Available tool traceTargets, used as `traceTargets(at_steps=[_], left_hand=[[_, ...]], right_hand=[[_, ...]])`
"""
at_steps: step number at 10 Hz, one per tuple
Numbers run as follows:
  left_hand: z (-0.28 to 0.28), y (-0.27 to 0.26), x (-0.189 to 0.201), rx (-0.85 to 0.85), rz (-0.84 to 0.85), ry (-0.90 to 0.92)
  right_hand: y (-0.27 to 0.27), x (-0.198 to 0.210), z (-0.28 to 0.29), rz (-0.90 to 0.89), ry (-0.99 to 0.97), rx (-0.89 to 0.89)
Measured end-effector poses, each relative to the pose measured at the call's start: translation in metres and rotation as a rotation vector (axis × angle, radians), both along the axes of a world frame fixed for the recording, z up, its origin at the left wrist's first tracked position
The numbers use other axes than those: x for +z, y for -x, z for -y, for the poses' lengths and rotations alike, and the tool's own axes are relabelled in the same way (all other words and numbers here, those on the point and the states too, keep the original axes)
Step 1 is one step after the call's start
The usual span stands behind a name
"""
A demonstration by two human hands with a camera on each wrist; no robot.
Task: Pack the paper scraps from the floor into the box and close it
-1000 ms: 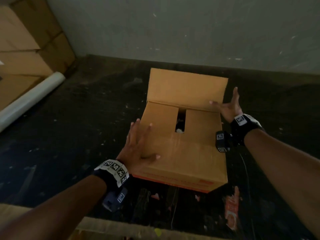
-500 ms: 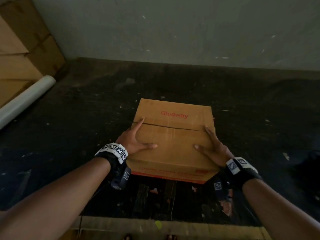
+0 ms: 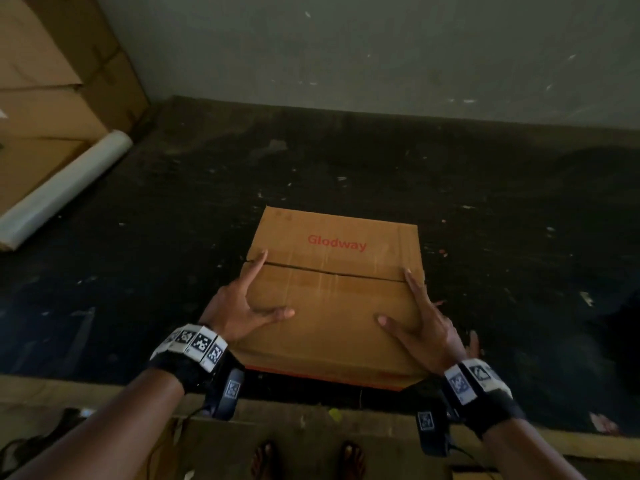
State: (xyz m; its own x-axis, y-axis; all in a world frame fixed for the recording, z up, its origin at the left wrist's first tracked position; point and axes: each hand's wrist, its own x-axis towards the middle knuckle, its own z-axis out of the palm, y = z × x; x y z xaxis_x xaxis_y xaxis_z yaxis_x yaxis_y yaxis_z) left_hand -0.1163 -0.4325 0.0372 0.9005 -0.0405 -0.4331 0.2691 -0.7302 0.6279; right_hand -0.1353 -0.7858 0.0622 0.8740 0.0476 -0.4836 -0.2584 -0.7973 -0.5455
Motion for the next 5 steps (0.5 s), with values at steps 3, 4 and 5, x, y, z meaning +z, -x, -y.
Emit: traceTargets(at_steps=[3,4,5], left_hand=[[-0.009,0.019,0.007,0.096,0.026,0.097],[-0.032,0.036,0.003,0.310,0.052,0.186],[-0.059,0.066,-0.012,0.486,0.094,0.194]], right_hand=[[0.010,0.014,-0.011,-0.043,0.030,-0.040],[0.017,0.013,-0.001,0.026,-0.009,-0.095],[0.033,-0.004,0.023,0.108,-0.208,-0.296]])
